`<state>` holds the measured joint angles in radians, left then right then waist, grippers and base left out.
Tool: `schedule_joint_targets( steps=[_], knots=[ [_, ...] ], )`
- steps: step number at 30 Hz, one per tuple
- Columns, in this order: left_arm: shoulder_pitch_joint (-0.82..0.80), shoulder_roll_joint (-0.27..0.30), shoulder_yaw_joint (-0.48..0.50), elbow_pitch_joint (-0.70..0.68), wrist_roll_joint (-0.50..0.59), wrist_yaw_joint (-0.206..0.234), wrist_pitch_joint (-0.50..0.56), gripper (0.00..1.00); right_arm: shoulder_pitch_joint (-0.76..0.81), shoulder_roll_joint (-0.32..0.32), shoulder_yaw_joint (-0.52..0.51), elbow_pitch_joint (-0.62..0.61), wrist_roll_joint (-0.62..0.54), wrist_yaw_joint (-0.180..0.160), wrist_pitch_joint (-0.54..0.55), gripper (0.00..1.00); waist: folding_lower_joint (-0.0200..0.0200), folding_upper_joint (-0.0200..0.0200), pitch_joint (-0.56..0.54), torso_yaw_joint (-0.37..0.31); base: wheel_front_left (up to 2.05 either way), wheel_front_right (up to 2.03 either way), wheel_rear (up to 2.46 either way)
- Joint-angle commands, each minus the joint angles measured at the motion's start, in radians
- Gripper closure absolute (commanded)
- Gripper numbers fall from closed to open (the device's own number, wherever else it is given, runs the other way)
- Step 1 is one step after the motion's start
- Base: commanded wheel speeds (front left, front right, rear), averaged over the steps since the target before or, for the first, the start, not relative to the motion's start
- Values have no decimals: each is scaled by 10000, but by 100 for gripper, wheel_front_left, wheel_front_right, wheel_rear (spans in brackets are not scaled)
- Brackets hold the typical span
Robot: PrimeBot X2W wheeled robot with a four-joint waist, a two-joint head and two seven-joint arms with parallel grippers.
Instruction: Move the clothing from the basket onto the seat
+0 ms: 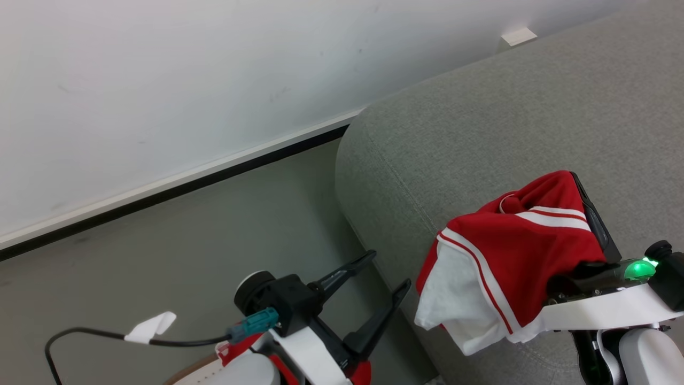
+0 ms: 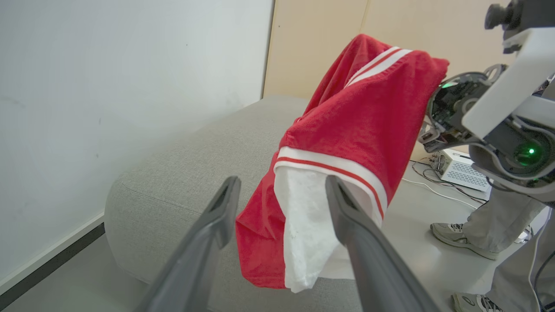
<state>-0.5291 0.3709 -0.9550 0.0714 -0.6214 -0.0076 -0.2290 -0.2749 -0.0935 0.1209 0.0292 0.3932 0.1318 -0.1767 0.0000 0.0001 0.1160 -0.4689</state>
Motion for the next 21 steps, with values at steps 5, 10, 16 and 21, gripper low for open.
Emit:
schedule_joint_targets(
  steps=[5,10,16,21],
  knots=[
    [-144,111,-29,23,180,38,-5,0,73,27,-138,-177,-217,-22,114,100,0,-1,123,-120,0,0,0],
    [-320,180,64,-70,242,133,25,0,-541,50,-374,-236,-447,-22,375,100,0,-1,419,72,0,0,0],
    [-796,506,176,-464,326,14,252,0,-2197,-247,-894,104,-48,-22,844,100,0,-1,1412,572,0,0,0],
    [-1165,766,306,-815,366,-90,387,0,-3890,-743,-1591,472,-117,-22,1353,100,0,-1,2318,1170,0,0,0]
  ],
)
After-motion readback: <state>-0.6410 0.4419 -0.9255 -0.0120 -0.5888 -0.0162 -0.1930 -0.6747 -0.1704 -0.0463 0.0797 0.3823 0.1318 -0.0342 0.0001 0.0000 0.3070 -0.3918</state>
